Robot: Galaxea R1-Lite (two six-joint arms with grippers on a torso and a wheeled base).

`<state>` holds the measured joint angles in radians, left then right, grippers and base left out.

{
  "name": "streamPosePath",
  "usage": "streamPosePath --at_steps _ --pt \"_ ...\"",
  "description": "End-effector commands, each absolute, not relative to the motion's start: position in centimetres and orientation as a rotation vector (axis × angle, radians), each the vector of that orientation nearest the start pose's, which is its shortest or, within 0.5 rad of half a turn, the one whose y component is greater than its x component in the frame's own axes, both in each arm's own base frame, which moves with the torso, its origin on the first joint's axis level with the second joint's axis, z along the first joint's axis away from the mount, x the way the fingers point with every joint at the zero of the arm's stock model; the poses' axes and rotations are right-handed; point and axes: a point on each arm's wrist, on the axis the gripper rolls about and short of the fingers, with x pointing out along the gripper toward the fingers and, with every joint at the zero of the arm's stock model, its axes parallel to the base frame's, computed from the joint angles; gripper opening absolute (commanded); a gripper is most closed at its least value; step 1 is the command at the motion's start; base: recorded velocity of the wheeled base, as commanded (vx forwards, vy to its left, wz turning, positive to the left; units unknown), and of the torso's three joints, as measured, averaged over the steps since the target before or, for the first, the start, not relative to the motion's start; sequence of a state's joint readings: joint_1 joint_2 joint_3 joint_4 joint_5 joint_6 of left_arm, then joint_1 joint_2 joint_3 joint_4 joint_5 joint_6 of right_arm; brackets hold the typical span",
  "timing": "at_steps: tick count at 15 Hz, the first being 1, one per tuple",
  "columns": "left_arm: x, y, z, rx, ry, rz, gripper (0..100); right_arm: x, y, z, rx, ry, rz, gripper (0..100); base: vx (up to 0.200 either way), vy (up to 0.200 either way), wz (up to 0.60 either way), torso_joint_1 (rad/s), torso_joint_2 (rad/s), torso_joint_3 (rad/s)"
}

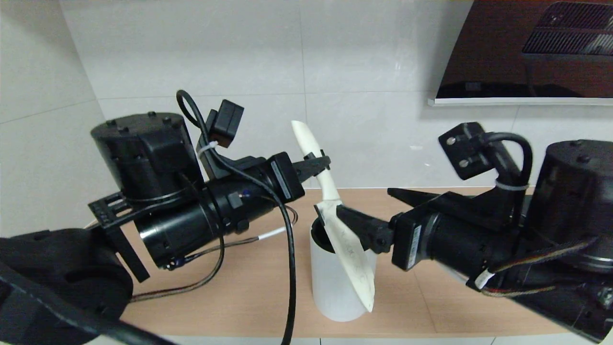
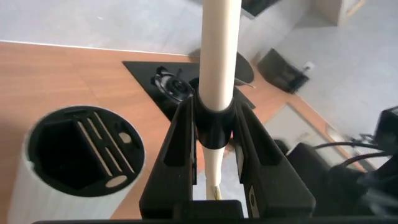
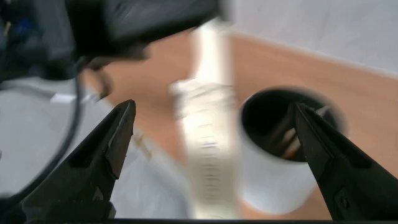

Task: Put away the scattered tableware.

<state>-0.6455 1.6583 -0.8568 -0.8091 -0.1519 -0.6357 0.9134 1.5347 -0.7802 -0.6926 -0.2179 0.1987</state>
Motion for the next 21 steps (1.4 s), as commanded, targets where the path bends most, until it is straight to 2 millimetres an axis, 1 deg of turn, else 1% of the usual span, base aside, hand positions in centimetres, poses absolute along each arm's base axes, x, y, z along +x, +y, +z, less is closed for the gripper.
streamPosePath --at_steps 1,3,4,5,6,7,8,9,10,11,12,13,14,16,17,21 --pt "25.2 -18.7 27.3 -0.534 0.14 -0.656 0 16.7 18.2 25.2 0.193 0.057 0.632 100 0.0 0.0 0.0 0.0 0.0 0.0" --pt "26.7 -19.4 29.5 -0.439 0.066 -0.503 0 16.6 17.0 25.9 0.186 0.048 0.602 100 0.0 0.0 0.0 0.0 0.0 0.0" --pt "27.1 -19.7 29.8 -0.404 0.044 -0.457 0 16.7 16.7 26.0 0.186 0.044 0.593 100 0.0 0.0 0.0 0.0 0.0 0.0" --pt "27.5 -19.9 29.5 -0.335 0.021 -0.384 0 16.9 16.4 26.1 0.185 0.039 0.576 100 0.0 0.0 0.0 0.0 0.0 0.0" --pt "27.8 -19.9 29.0 -0.272 0.008 -0.295 0 17.2 16.2 26.0 0.178 0.039 0.561 100 0.0 0.0 0.0 0.0 0.0 0.0" --pt "27.9 -20.0 28.2 -0.254 0.012 -0.24 0 17.4 16.1 25.9 0.175 0.043 0.551 100 0.0 0.0 0.0 0.0 0.0 0.0" --pt "27.8 -20.8 27.7 -0.243 0.011 -0.25 0 17.6 16.1 25.8 0.173 0.045 0.545 100 0.0 0.0 0.0 0.0 0.0 0.0" --pt "27.6 -21.0 27.5 -0.228 0.006 -0.254 0 17.6 16.1 25.8 0.174 0.044 0.545 100 0.0 0.0 0.0 0.0 0.0 0.0" --pt "27.3 -21.7 26.9 -0.199 0.002 -0.271 0 17.5 16.0 25.8 0.173 0.045 0.545 100 0.0 0.0 0.0 0.0 0.0 0.0" --pt "27.5 -22.6 26.1 -0.176 -0.005 -0.261 0 17.6 16.1 25.7 0.173 0.047 0.545 100 0.0 0.0 0.0 0.0 0.0 0.0" --pt "27.6 -22.9 25.9 -0.172 -0.01 -0.25 0 17.6 16.0 25.7 0.173 0.047 0.543 100 0.0 0.0 0.0 0.0 0.0 0.0" --pt "28.4 -24.2 24.8 -0.143 -0.047 -0.196 0 17.6 16.0 25.7 0.173 0.047 0.543 100 0.0 0.0 0.0 0.0 0.0 0.0" --pt "28.9 -24.8 24.1 -0.117 -0.091 -0.158 0 17.6 16.0 25.8 0.173 0.045 0.543 100 0.0 0.0 0.0 0.0 0.0 0.0" --pt "29.2 -25.4 23.6 -0.1 -0.129 -0.133 0 17.7 15.9 25.8 0.172 0.044 0.537 100 0.0 0.0 0.0 0.0 0.0 0.0" --pt "28.7 -26.1 23.2 -0.092 -0.122 -0.153 0 17.7 15.8 25.8 0.172 0.044 0.533 100 0.0 0.0 0.0 0.0 0.0 0.0" --pt "28.7 -26.7 22.3 -0.078 -0.104 -0.163 0 17.8 15.9 25.7 0.17 0.048 0.531 100 0.0 0.0 0.0 0.0 0.0 0.0"
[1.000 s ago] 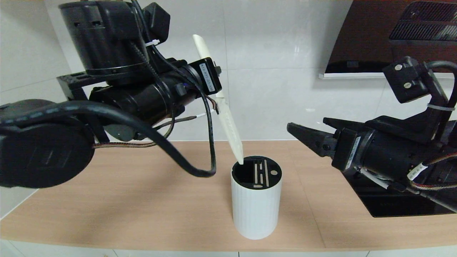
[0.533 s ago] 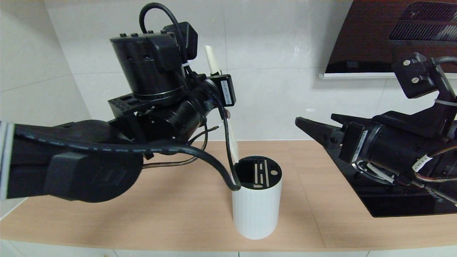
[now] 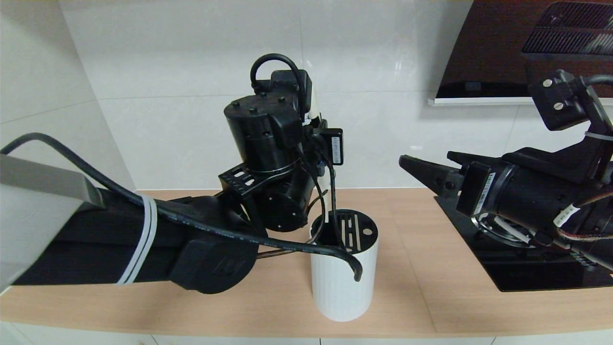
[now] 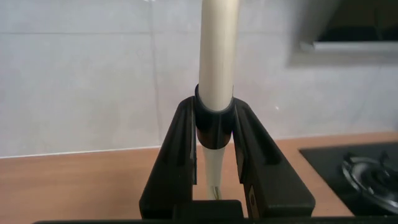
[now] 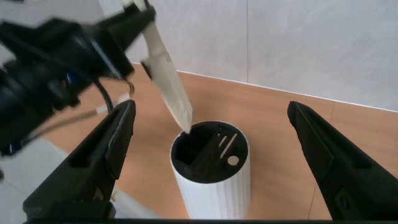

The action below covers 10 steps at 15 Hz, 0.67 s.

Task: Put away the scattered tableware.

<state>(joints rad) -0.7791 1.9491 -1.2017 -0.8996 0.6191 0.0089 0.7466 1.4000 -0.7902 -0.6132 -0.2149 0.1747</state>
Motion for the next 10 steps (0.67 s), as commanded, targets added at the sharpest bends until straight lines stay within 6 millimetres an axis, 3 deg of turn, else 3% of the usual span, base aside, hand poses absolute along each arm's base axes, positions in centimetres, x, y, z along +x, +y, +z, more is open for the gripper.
streamPosePath --at_steps 1,10 --pt "28.5 -27.0 22.2 -0.078 -0.101 -0.17 0 17.8 15.9 25.7 0.17 0.048 0.531 100 0.0 0.0 0.0 0.0 0.0 0.0" --pt "28.9 -28.8 19.3 -0.057 -0.045 -0.195 0 18.2 16.2 25.1 0.16 0.067 0.531 100 0.0 0.0 0.0 0.0 0.0 0.0"
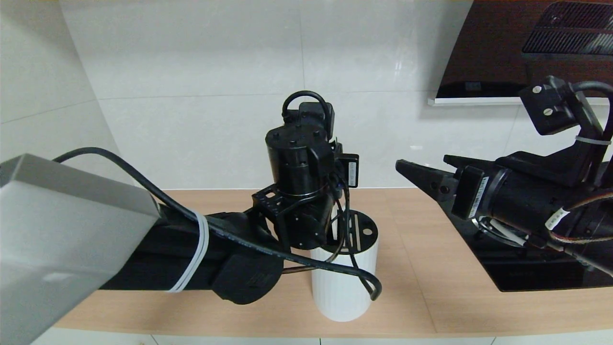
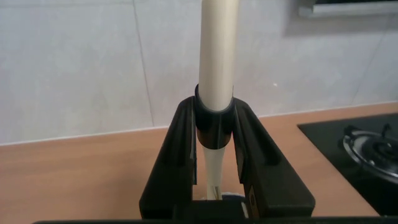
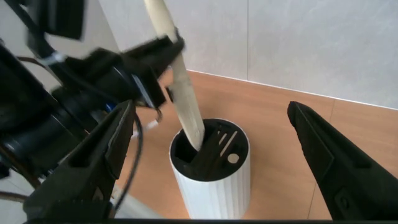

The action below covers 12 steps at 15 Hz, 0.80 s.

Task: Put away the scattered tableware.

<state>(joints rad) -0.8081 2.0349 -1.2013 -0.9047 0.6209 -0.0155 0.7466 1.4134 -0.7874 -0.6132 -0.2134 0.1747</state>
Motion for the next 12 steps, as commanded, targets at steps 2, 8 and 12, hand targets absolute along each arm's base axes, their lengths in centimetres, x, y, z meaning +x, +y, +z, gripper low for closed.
streamPosePath --at_steps 2,8,12 --pt "28.5 -29.2 19.2 -0.065 -0.04 -0.208 0 18.3 16.3 25.0 0.157 0.073 0.53 100 0.0 0.0 0.0 0.0 0.0 0.0" --pt "28.2 -29.8 17.5 -0.049 0.007 -0.221 0 18.3 16.3 24.9 0.155 0.077 0.53 100 0.0 0.0 0.0 0.0 0.0 0.0" --pt "28.5 -30.0 15.9 -0.047 0.058 -0.217 0 18.5 16.5 24.6 0.15 0.086 0.529 100 0.0 0.0 0.0 0.0 0.0 0.0"
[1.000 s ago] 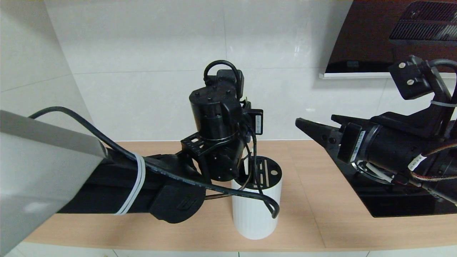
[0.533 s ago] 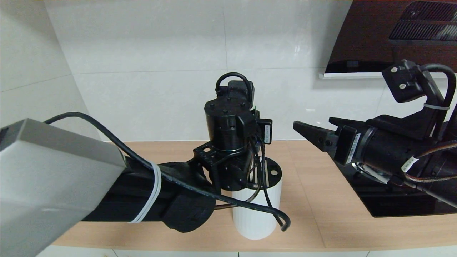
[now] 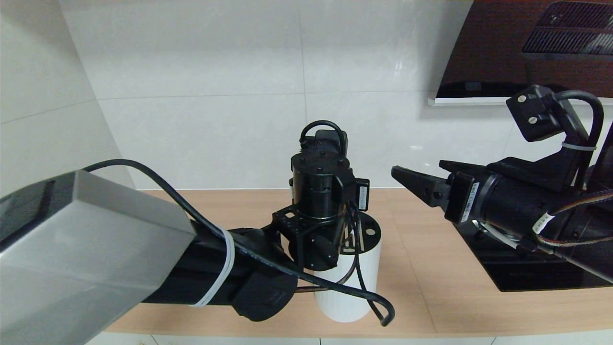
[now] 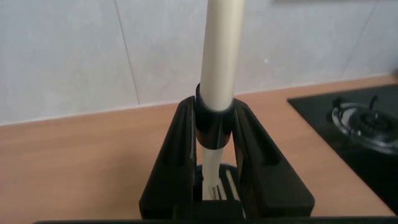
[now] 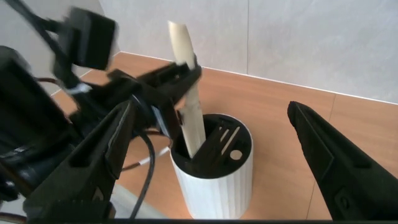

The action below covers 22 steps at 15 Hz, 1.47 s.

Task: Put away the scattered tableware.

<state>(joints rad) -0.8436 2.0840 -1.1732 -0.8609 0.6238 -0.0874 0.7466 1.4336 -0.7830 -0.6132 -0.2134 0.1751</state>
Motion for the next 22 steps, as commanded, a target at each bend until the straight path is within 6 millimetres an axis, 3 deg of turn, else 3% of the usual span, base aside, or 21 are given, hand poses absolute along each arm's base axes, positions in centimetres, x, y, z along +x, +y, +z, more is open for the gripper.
streamPosePath --at_steps 1,8,13,14,22 --pt "28.5 -30.0 15.6 -0.042 0.071 -0.215 0 18.5 16.5 24.5 0.149 0.088 0.529 100 0.0 0.0 0.0 0.0 0.0 0.0" --pt "28.9 -30.3 12.3 -0.013 0.149 -0.206 0 18.5 16.5 24.5 0.148 0.091 0.53 100 0.0 0.0 0.0 0.0 0.0 0.0" --pt "29.0 -30.4 11.3 0.005 0.171 -0.203 0 18.4 16.5 24.4 0.147 0.092 0.53 100 0.0 0.0 0.0 0.0 0.0 0.0" --pt "29.0 -30.4 11.1 0.007 0.173 -0.202 100 18.4 16.5 24.4 0.147 0.092 0.53 100 0.0 0.0 0.0 0.0 0.0 0.0" --pt "29.0 -30.4 11.4 -0.009 0.166 -0.202 100 18.4 16.5 24.4 0.146 0.094 0.533 100 0.0 0.0 0.0 0.0 0.0 0.0"
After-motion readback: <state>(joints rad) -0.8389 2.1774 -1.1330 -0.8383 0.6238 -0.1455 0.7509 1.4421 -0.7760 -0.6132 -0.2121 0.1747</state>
